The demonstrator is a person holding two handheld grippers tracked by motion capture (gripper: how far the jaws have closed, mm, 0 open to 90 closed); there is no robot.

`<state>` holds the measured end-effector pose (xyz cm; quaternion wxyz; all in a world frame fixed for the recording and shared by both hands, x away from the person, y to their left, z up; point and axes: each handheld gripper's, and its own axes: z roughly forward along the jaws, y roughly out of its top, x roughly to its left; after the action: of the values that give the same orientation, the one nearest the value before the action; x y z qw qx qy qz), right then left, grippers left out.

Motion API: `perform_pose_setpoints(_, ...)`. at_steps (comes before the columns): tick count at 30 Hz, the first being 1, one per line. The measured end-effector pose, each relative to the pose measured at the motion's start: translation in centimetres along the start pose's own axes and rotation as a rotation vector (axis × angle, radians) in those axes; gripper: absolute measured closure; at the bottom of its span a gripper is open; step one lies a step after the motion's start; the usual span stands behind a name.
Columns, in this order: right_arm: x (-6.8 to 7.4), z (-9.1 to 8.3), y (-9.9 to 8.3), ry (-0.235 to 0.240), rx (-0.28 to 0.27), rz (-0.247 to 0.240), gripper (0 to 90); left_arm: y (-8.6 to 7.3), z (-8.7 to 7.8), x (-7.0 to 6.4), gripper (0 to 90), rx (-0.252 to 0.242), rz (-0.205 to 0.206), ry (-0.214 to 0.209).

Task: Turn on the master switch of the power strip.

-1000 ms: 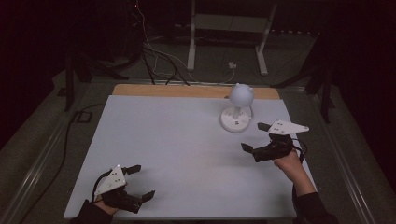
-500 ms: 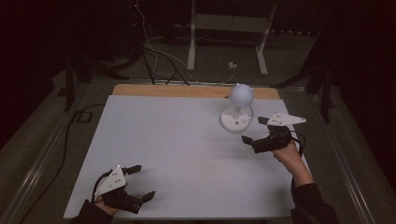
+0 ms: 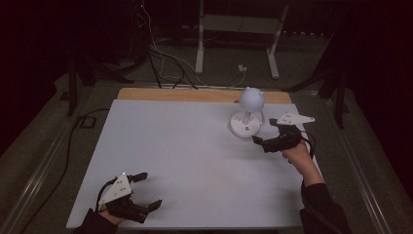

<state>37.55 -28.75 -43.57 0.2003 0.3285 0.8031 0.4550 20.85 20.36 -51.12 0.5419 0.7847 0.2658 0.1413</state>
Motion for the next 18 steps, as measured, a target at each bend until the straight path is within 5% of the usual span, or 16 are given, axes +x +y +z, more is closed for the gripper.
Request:
perform_pose_setpoints(14, -1.9, 3.1, -1.6, -0.087, 0.052, 0.069, 5.9, 0.1, 0.0, -0.1, 0.2, -0.002, 0.003, -0.005)
perform_pose_setpoints(18, -2.1, 3.8, -1.9, -0.119, 0.064, 0.072, 15.3, 0.0, 0.1, -0.1, 0.2, -0.001, 0.004, -0.007)
